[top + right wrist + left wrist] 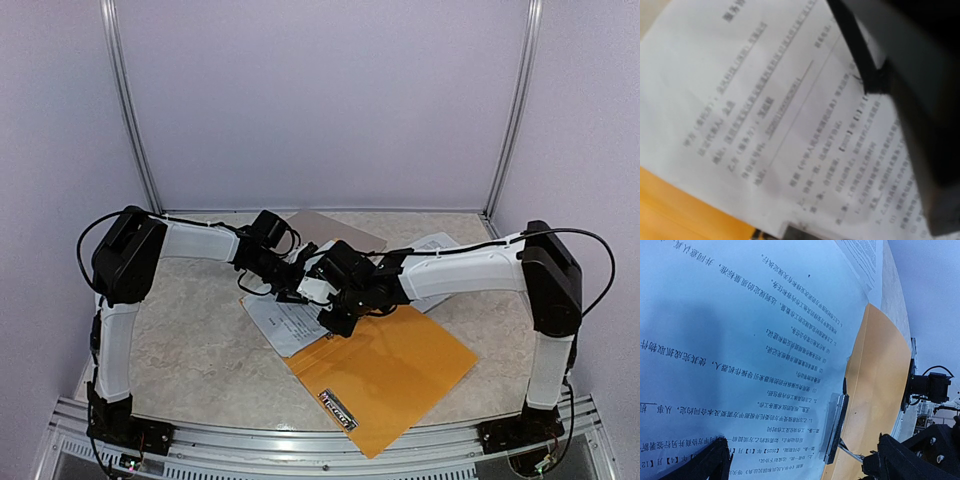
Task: Put the files into the folder
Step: Clamp the file with the spring clip on the folder.
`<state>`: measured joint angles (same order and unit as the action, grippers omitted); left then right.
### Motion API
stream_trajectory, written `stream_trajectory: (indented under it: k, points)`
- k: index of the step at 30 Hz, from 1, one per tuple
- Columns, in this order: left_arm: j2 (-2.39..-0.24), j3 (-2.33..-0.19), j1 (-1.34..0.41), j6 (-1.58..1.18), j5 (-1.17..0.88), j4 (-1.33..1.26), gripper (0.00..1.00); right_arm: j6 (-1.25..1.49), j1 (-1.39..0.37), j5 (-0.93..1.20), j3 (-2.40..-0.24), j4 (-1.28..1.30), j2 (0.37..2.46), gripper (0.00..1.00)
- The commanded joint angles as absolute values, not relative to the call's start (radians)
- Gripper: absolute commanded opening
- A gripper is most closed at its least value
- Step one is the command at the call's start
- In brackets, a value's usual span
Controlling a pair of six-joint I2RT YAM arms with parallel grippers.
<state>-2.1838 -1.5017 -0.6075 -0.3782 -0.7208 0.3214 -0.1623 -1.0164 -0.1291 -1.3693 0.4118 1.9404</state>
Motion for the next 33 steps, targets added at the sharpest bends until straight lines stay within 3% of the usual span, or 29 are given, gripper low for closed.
stream_trajectory:
  k: [1, 20, 25, 33]
  points:
    - [-2.253, -1.477, -0.627, -0.387, -0.709, 0.399, 0.99, -0.148, -1.025, -0.177, -1.400, 0.447, 1.958, 0.31]
    - [-2.248, -1.454, -0.627, -0.383, -0.706, 0.393, 0.99, 0.098, -0.946, -0.240, -1.244, 0.443, 1.832, 0.37]
    - [-2.245, -1.443, -0.627, -0.386, -0.706, 0.385, 0.99, 0.151, -0.912, -0.219, -1.205, 0.421, 1.817, 0.44]
    - [-2.241, -1.441, -0.629, -0.387, -0.704, 0.387, 0.99, 0.147, -0.900, -0.072, -1.136, 0.328, 1.721, 0.63]
